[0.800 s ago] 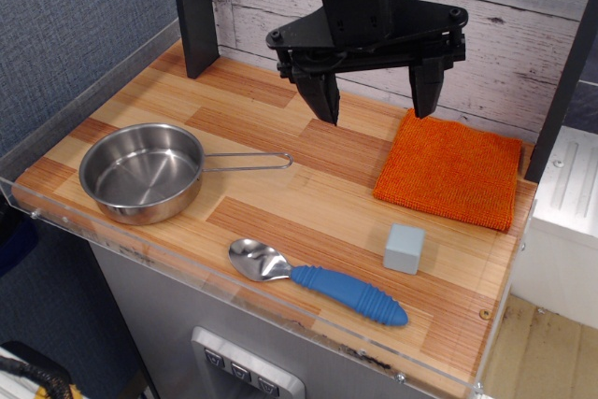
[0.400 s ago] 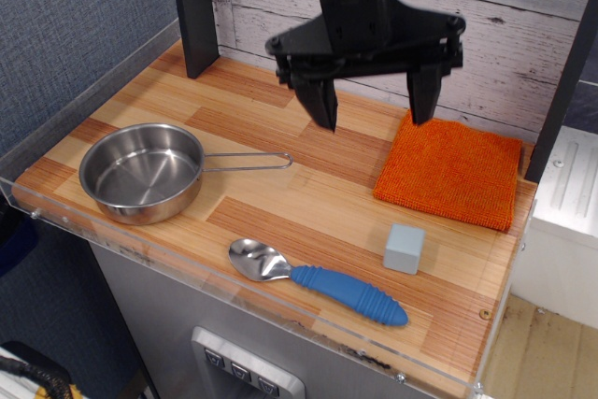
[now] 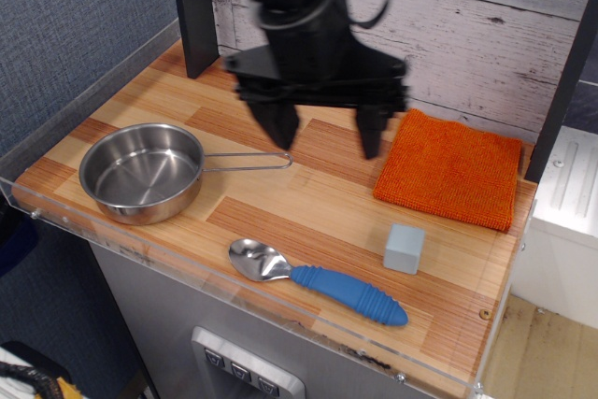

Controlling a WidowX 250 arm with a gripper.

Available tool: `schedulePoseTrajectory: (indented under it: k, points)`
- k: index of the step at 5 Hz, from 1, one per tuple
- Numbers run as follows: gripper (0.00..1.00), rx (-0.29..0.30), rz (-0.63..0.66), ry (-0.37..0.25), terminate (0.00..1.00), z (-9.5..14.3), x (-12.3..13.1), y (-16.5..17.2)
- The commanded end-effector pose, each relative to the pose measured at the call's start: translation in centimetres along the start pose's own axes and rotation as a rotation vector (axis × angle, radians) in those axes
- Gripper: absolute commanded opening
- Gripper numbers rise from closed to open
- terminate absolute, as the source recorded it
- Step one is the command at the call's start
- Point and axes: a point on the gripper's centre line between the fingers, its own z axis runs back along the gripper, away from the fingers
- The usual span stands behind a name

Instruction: Move the silver vessel and place it parallel to orange cloth.

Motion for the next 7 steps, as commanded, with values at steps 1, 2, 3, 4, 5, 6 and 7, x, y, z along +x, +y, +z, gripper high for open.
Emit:
schedulePoseTrajectory:
  k: [1, 2, 3, 4, 5, 6, 7]
  points:
    - [1.00, -0.043, -0.295, 0.102, 0.00, -0.4, -0.1, 3.4]
    - [1.00, -0.021, -0.382, 0.135, 0.00, -0.6, 0.7, 5.1]
    - [1.00, -0.014, -0.414, 0.201, 0.00, -1.2, 0.4, 6.3]
    - [1.00, 0.009, -0.380, 0.248, 0.00, -2.3, -1.1, 8.1]
    - [1.00, 0.020, -0.370, 0.249, 0.00, -2.8, -1.9, 8.9]
    - [1.00, 0.068, -0.344, 0.260, 0.00, -4.0, -3.1, 11.0]
    - [1.00, 0.113, -0.331, 0.270, 0.00, -5.3, -3.5, 12.4]
